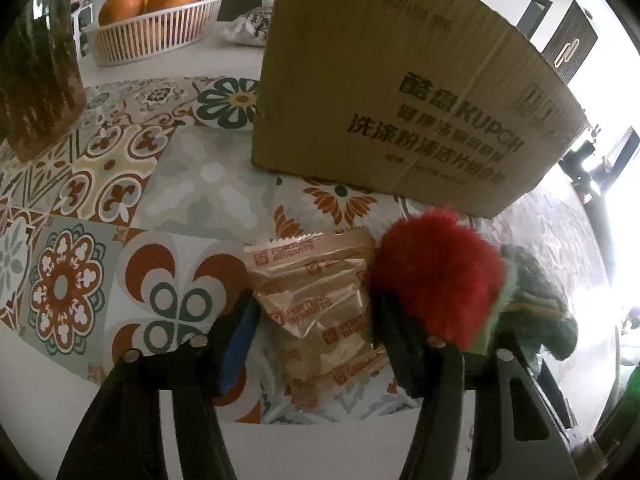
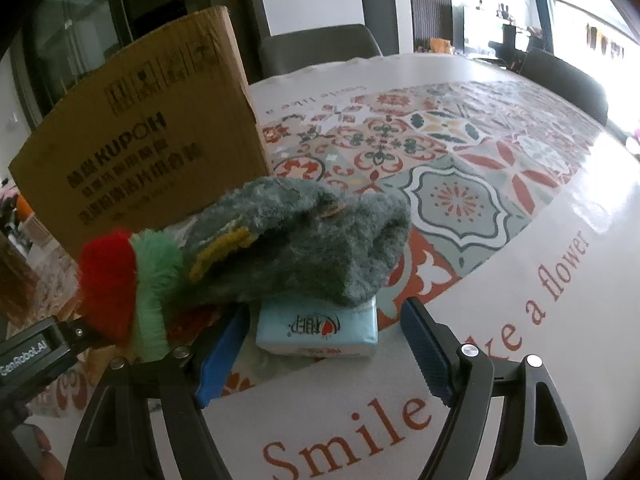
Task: Organize soft objects
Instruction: 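Lower the left gripper to the biscuit packet while the right gripper approaches the blue tissue pack, then close the left gripper on the biscuit packet while the right gripper closes on the tissue pack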
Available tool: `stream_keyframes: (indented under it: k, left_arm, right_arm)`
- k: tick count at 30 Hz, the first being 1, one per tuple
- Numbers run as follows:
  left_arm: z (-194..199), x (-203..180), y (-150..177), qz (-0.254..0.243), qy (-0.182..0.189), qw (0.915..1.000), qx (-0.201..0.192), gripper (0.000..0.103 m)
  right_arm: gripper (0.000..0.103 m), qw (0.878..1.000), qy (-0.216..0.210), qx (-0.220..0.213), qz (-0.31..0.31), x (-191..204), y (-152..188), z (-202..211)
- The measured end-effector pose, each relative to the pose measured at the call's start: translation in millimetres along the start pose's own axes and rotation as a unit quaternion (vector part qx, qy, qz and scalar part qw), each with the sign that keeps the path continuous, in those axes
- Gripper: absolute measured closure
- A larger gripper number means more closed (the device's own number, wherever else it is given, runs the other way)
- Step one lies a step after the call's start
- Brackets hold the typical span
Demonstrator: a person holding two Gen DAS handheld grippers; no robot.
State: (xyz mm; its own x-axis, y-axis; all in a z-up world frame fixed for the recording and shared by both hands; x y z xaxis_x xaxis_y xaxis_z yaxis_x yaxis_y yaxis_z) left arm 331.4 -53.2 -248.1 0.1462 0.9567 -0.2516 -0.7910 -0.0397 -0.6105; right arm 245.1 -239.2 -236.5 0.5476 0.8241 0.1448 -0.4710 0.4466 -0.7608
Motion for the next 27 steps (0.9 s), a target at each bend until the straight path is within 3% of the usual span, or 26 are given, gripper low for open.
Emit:
stream_keyframes:
  k: [6,11,27]
  left_arm:
    - [0.4,0.1,-0.5,-0.001,0.006,1.0000,-0.003,0.057]
    - [4.0,1.2,2.7,-0.012,0.002,0.9999,-0.002,0.059]
    - [39.7,-6.4,15.7,-0.043,-0.003,0.9989,-0.017,0.059]
  right_arm:
    - [0.027,1.000,-0.001,0.006,0.017,2.1,1.2,-2.1]
    - [0.046,0.999,-0.012,0.013,0.032,4.1,1.0,-0.5]
    - [0.048,0.998,-0.040,0.030,0.040,-0.6,11.0,31.3]
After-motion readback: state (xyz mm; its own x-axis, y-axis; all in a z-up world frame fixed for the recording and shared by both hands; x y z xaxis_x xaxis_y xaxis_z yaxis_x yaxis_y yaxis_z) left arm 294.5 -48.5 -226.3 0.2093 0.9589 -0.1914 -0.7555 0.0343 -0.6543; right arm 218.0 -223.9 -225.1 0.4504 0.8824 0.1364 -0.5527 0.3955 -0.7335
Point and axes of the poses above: each gripper's, at about its wrist camera, not at the fingertips, and z roughly against the way its jaws point, x to its left, y to its underside, the point moved 10 cm from there along -z, roughly the way its jaws point, and after that the axes turned 10 degrees about -x, right-handed, at the moved point
